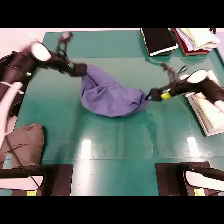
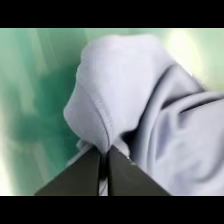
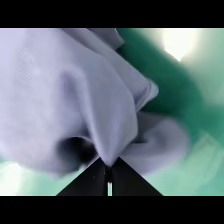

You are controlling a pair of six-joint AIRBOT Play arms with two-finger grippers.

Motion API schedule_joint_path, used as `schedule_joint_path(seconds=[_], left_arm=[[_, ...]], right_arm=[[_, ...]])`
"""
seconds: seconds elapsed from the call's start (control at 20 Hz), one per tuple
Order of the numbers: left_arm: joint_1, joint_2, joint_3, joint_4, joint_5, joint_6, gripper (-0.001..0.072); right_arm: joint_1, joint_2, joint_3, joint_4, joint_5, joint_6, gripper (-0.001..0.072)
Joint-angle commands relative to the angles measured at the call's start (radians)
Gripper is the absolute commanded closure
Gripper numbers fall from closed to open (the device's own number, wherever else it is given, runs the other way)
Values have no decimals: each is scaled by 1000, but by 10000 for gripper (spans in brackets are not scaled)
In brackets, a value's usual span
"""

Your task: Fold the shirts.

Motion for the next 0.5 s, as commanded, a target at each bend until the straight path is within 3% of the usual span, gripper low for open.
schedule_joint_path(seconds=[0.0,0.25,0.45], left_arm=[[1,187,119,117,7,0,680],[0,464,279,125,9,0,681],[1,616,317,113,50,-3,681]], right_arm=[[-92,172,179,-43,86,1,693],[-234,427,444,-43,188,5,693],[-355,527,599,-44,242,34,693]])
